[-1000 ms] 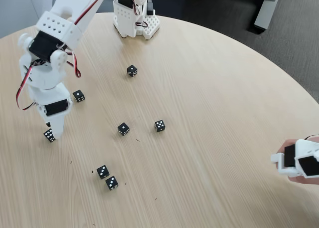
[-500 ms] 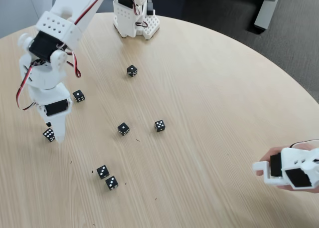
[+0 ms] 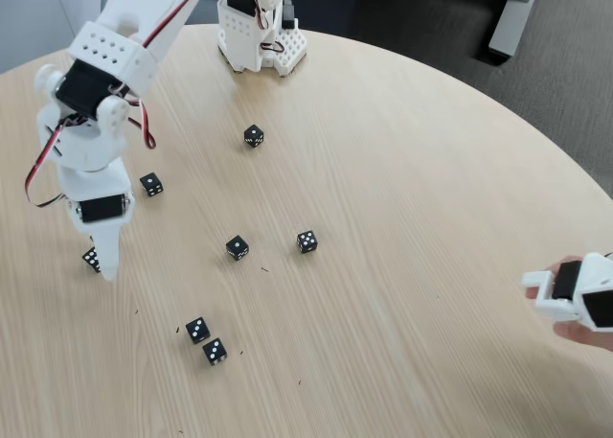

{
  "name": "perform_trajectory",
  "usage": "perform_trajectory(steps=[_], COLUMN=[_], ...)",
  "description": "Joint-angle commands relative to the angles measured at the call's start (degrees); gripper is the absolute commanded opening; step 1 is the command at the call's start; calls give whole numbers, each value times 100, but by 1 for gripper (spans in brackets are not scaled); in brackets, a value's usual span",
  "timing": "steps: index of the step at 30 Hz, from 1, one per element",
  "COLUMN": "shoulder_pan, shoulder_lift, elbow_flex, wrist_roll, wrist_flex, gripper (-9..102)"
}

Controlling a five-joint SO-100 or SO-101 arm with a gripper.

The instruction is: Pick up the dice with number 6

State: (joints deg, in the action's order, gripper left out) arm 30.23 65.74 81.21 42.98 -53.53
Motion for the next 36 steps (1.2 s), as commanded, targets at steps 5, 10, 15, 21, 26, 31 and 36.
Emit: perform_trajectory(steps=[5, 10, 15, 21, 26, 31, 36], shoulder_pan=[70, 70, 70, 70, 70, 70, 70], shoulder_lift=[62, 62, 62, 62, 62, 62, 62], elbow_flex=[-105, -105, -105, -105, -105, -105, -105], wrist_roll=[589, 1362, 1705, 1573, 1441, 1362, 1283], wrist_flex=[0, -9, -9, -9, 9, 44, 53], gripper=[21, 21, 21, 18, 12, 10, 8])
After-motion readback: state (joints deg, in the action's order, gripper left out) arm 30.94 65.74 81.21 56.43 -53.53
